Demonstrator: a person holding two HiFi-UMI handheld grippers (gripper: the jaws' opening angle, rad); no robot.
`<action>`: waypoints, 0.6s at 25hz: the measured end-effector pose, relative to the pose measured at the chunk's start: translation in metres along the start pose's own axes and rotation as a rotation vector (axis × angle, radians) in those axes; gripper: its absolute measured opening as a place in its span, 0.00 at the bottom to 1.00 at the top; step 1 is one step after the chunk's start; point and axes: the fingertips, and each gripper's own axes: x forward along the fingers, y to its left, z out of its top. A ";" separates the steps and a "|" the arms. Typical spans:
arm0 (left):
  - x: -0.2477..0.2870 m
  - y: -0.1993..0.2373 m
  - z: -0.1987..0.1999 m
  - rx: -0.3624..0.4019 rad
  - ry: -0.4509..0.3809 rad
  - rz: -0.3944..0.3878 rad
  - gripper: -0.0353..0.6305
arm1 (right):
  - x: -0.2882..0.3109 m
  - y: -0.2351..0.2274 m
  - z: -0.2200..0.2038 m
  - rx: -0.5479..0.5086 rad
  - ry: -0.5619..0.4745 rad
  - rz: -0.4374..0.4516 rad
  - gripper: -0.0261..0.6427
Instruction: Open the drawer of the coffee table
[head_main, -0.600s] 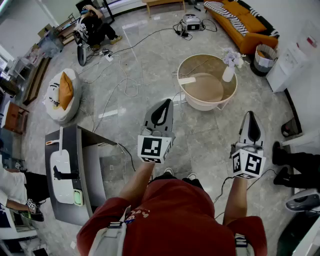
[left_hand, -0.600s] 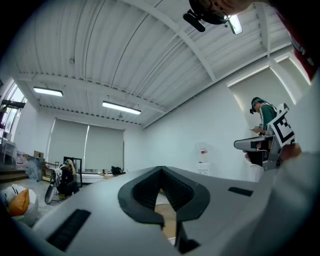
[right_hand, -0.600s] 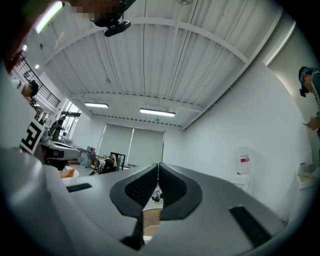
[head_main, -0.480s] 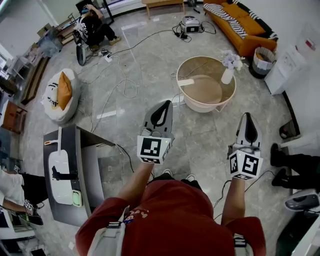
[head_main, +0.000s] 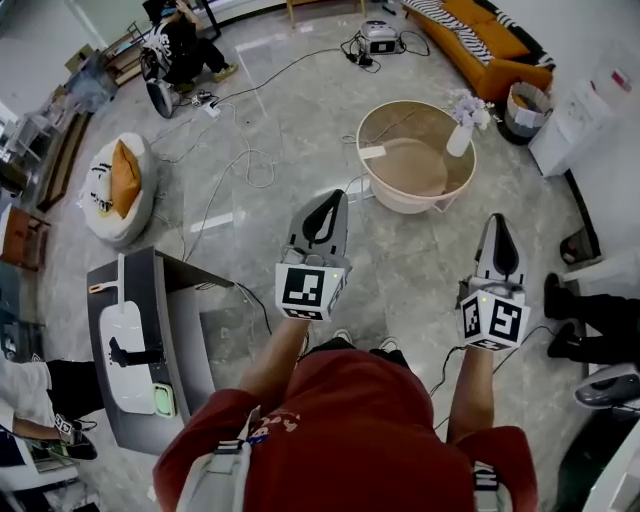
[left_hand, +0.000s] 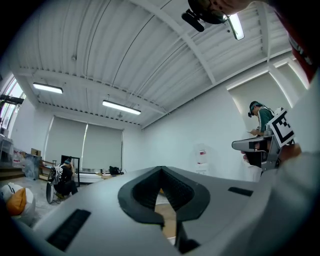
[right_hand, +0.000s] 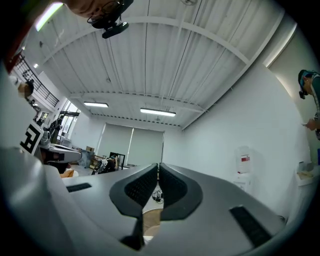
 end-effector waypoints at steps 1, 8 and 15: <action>-0.002 0.005 -0.002 -0.001 0.001 0.000 0.07 | 0.001 0.005 -0.001 0.003 0.003 -0.002 0.08; -0.011 0.041 -0.019 -0.021 0.016 -0.013 0.07 | 0.008 0.042 -0.019 0.020 0.055 -0.014 0.08; -0.005 0.059 -0.039 -0.047 0.047 -0.034 0.07 | 0.020 0.066 -0.034 0.011 0.091 -0.011 0.08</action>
